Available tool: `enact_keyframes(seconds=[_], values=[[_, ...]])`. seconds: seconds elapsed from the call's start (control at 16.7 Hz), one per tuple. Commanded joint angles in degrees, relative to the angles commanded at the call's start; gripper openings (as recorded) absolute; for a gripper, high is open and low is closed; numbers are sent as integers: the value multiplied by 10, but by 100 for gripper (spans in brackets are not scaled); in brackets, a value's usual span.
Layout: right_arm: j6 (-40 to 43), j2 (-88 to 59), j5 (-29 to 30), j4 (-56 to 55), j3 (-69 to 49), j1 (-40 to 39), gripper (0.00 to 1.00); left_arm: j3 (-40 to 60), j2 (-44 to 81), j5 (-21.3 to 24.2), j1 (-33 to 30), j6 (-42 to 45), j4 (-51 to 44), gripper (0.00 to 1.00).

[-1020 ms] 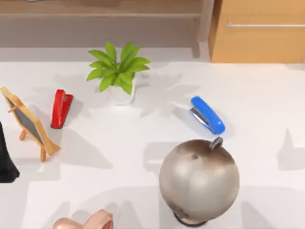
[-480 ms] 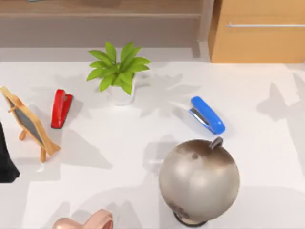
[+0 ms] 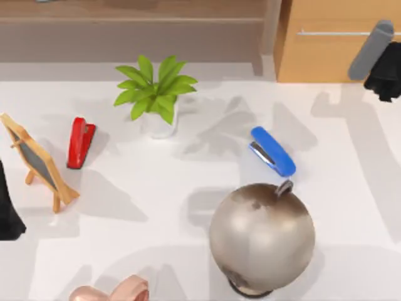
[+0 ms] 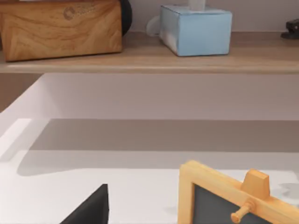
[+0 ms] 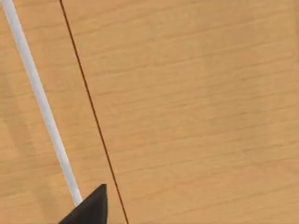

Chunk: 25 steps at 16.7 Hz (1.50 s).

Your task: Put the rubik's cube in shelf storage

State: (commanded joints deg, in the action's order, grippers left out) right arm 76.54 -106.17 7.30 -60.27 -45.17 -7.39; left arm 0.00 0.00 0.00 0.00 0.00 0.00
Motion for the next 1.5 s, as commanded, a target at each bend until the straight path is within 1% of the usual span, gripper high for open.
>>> enact_keyframes(seconds=[0.24, 0.42, 0.9, 1.26, 1.5], values=[[88, -147, 30, -86, -58, -17, 100, 0, 0, 0, 0, 0, 0, 100], [120, -203, 44, -123, -83, -25, 100, 0, 0, 0, 0, 0, 0, 100], [127, -216, 47, -131, -89, -24, 100, 0, 0, 0, 0, 0, 0, 100], [128, -244, 42, -98, -152, -20, 100, 0, 0, 0, 0, 0, 0, 100], [128, -246, 42, -96, -156, -20, 100, 0, 0, 0, 0, 0, 0, 100]])
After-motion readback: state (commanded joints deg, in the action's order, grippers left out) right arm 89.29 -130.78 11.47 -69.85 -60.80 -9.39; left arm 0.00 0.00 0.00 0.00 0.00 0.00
